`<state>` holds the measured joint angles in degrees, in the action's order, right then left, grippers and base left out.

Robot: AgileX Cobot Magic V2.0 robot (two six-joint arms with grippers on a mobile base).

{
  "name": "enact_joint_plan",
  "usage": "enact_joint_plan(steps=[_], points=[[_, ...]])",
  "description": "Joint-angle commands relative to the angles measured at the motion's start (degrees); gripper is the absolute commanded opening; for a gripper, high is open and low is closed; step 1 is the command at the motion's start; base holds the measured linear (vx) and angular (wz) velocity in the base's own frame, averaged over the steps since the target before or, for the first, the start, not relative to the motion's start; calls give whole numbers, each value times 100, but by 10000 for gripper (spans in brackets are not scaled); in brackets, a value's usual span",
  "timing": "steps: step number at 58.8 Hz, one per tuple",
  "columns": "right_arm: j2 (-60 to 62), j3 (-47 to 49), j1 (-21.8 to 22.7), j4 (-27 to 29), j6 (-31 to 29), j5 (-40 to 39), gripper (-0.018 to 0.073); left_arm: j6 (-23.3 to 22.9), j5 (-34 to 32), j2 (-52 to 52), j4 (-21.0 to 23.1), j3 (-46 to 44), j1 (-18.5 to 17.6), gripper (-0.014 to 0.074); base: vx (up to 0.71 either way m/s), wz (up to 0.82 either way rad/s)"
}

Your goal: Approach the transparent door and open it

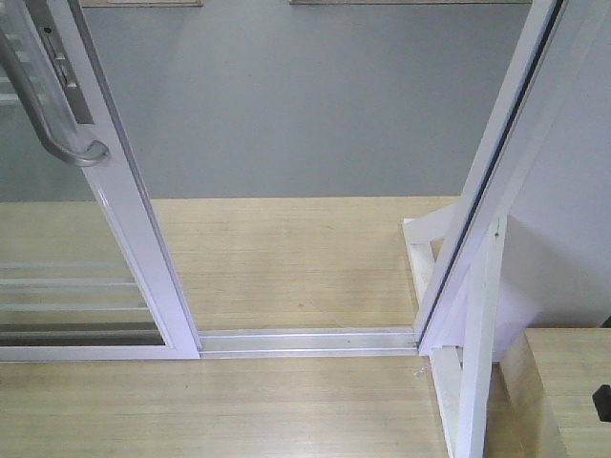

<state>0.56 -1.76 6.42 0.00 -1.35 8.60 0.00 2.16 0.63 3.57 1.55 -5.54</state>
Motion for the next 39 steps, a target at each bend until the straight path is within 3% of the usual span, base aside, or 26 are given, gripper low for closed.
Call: enact_joint_plan(steps=[1, 39], points=[[80, -72, 13, 0, -38, -452, -8, -42, -471, 71, 47, 172, 0, -6, 0, 0], [80, -72, 13, 0, -38, -326, -8, -42, -471, 71, 47, 172, 0, -6, 0, 0]])
